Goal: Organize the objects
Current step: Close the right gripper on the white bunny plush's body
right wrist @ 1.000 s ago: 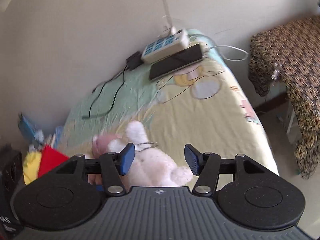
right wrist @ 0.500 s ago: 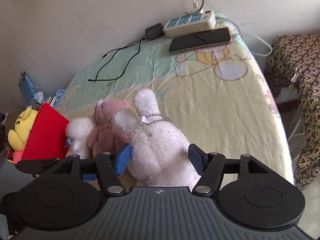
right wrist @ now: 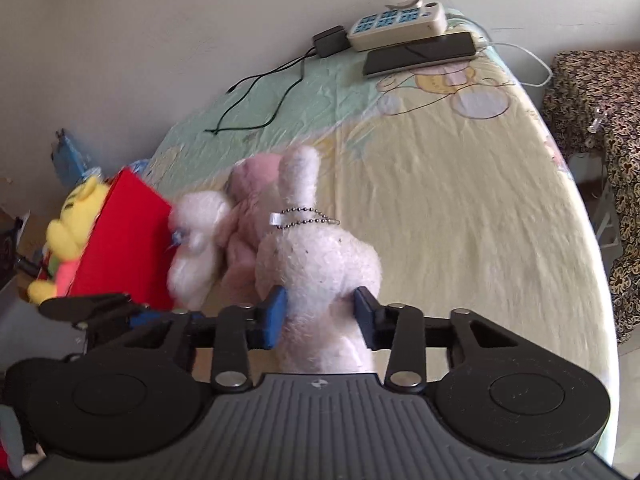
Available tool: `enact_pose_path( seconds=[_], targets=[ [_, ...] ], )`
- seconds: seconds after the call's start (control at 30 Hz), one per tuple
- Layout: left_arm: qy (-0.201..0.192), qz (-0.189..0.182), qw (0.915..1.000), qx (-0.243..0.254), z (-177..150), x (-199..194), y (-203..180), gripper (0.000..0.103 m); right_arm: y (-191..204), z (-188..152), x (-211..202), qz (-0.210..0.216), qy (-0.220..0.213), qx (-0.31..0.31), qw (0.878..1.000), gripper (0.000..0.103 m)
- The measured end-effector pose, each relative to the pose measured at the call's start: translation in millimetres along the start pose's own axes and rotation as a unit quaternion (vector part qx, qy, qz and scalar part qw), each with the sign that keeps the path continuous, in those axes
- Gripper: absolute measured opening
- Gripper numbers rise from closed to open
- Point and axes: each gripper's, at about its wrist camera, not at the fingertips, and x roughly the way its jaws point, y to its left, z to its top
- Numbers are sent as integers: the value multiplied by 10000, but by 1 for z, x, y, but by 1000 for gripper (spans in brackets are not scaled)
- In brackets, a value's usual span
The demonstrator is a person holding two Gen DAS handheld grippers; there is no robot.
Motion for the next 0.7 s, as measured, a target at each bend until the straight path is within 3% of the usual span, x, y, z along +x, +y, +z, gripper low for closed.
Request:
enact_pose_path(
  seconds=[0.2, 0.37, 0.5, 0.57, 0.7],
  targets=[
    [-27, 20, 10000, -35, -20, -10, 1, 97, 12, -5, -3, 168, -232, -83, 9996, 38],
    [-154, 182, 9997, -97, -25, -19, 3, 97, 30, 3, 1, 902, -317, -51, 9954, 38],
    [-293, 378, 9988, -141, -27, -25, 7, 95, 38, 10, 23, 1850, 69, 323, 9822, 36],
    [-321, 426, 9984, -191, -27, -26, 11, 92, 42, 11, 31, 1954, 139, 438, 9796, 37],
    [-356, 579, 9973, -271, -25, -25, 18, 85, 39, 16, 10, 2220, -324, 508, 9732, 37]
  ],
)
